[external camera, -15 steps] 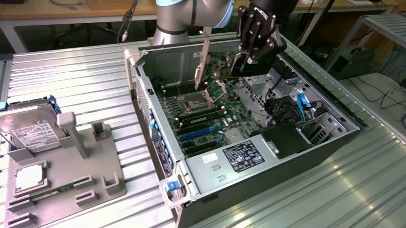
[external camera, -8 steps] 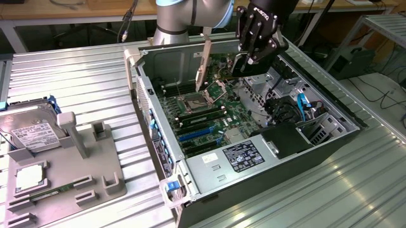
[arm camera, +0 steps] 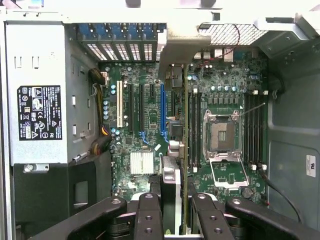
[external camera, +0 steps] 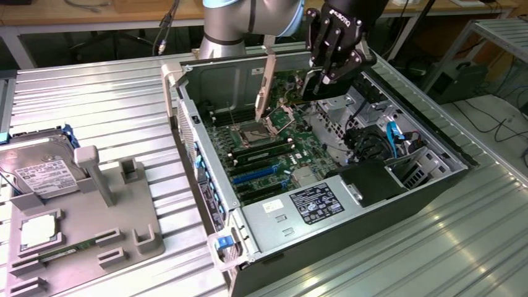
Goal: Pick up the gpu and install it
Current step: 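Insert the gpu into the slot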
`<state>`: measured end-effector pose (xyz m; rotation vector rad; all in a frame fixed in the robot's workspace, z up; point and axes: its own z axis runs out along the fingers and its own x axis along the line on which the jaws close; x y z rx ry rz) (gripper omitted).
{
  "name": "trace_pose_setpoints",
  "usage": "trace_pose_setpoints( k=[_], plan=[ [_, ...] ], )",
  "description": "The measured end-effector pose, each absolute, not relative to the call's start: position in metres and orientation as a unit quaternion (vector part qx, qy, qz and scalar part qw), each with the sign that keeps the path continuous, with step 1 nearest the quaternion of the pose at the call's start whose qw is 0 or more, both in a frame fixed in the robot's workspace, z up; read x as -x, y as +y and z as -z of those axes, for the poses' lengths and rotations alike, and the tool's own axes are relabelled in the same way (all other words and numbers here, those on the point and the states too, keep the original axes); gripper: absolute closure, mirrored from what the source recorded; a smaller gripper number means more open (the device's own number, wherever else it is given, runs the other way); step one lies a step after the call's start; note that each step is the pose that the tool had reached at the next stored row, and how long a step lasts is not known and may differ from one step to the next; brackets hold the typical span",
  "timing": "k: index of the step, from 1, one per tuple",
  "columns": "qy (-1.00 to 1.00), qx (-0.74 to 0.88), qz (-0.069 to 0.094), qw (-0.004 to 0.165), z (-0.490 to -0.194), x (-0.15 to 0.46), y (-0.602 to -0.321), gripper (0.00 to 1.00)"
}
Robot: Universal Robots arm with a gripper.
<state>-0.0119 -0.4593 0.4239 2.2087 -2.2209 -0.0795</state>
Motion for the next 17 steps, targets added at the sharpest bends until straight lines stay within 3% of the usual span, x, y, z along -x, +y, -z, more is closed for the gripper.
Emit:
trace_pose_setpoints(
  k=[11,17],
  plan=[
    [-0.709,-0.705,0.024,0.002,-0.4191,0.0112,-0.4593,0.72],
    [-0.707,-0.707,0.009,-0.012,-0.4169,0.0117,-0.4593,0.72]
  ],
)
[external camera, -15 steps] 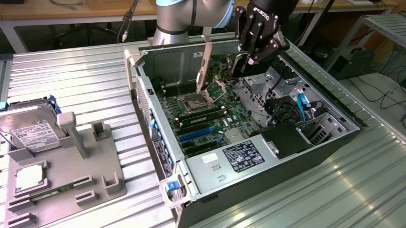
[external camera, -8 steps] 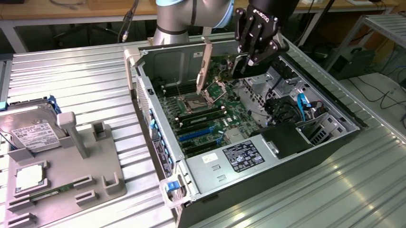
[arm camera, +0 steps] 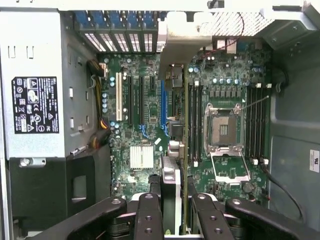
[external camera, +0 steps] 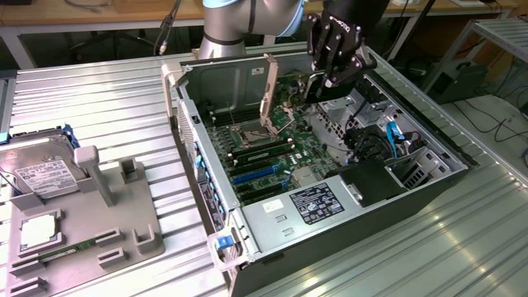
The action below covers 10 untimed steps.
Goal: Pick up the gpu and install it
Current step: 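Insert the gpu into the slot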
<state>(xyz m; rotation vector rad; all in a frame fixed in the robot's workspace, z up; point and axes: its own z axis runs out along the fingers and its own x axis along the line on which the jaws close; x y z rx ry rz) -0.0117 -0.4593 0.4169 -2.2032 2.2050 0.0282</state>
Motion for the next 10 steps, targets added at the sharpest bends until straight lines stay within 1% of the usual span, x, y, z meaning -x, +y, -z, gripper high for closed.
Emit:
trace_pose_setpoints(
  k=[1,10],
  plan=[
    [0.707,0.707,-0.007,0.014,-0.4161,0.0117,-0.4593,0.72],
    [0.722,0.692,-0.006,0.015,-0.4095,0.0125,-0.4593,0.72]
  ],
)
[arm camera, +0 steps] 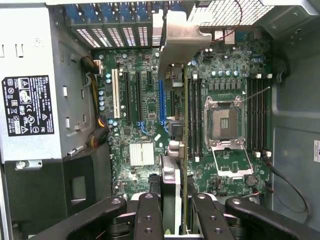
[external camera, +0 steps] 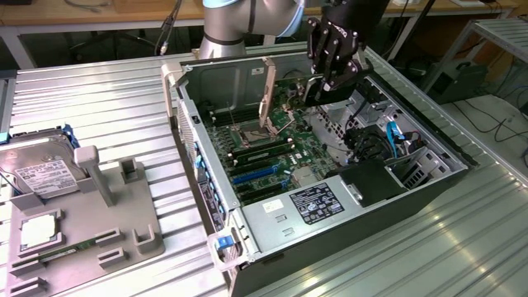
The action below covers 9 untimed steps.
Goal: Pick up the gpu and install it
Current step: 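Insert the gpu into the slot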
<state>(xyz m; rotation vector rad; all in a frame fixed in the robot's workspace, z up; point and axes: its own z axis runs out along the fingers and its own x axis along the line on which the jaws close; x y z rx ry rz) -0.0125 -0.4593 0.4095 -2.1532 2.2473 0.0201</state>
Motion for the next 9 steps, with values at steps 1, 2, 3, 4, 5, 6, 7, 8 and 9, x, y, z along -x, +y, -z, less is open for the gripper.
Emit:
trace_pose_setpoints(
  k=[1,2,3,4,5,6,7,8,9],
  plan=[
    [0.722,0.692,-0.006,0.015,-0.4085,0.013,-0.4592,0.72],
    [0.722,0.692,-0.006,0.015,-0.4074,0.0144,-0.4589,0.72],
    [0.722,0.692,-0.006,0.015,-0.4068,0.0151,-0.4586,0.72],
    [0.722,0.692,-0.006,0.015,-0.4063,0.0156,-0.4581,0.72],
    [0.722,0.692,-0.006,0.015,-0.4059,0.0161,-0.4573,0.72],
    [0.722,0.692,-0.006,0.015,-0.4056,0.0165,-0.456,0.72],
    [0.722,0.692,-0.006,0.015,-0.4053,0.0169,-0.4543,0.72],
    [0.722,0.692,-0.006,0.015,-0.4047,0.0171,-0.452,0.72],
    [0.722,0.692,-0.006,0.015,-0.4044,0.0173,-0.4515,0.72]
  ],
)
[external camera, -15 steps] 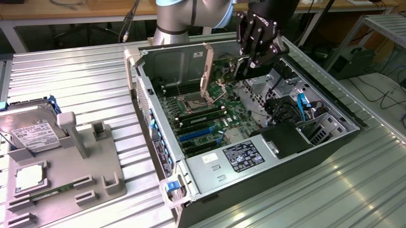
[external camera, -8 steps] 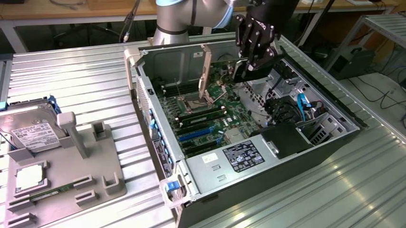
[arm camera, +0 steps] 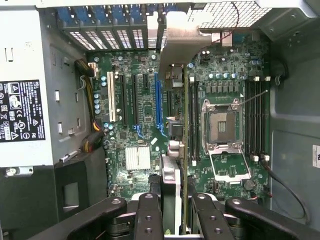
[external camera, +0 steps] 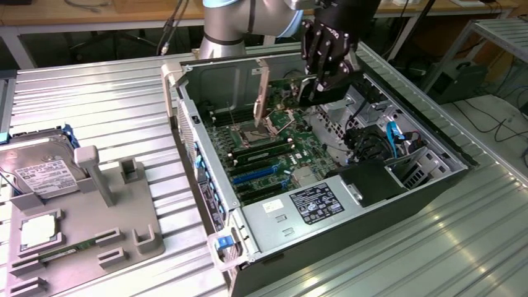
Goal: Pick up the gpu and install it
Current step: 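Insert the gpu into the slot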
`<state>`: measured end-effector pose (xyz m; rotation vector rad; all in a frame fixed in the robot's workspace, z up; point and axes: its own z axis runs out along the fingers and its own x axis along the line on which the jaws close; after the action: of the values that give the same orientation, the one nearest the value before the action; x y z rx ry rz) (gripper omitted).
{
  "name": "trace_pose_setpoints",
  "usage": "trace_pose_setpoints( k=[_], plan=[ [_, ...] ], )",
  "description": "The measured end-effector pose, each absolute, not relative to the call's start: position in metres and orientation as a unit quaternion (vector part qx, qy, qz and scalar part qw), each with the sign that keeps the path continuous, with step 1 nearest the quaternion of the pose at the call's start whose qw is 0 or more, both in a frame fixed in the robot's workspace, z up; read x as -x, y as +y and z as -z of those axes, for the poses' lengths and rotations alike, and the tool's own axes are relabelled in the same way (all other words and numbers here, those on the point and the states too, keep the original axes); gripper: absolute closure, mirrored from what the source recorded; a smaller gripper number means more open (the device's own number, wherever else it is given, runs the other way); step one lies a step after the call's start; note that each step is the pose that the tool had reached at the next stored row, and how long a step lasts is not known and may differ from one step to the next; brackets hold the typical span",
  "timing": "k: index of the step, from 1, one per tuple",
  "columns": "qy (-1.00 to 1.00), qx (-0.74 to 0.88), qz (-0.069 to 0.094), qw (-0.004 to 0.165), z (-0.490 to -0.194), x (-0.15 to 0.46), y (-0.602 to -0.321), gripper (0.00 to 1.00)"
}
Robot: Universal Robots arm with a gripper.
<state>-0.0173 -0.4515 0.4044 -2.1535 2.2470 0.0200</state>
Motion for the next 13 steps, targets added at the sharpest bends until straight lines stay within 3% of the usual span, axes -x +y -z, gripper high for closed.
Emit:
trace_pose_setpoints(
  k=[13],
  plan=[
    [0.722,0.692,-0.006,0.015,-0.4005,0.0272,-0.4504,0.72]
  ],
)
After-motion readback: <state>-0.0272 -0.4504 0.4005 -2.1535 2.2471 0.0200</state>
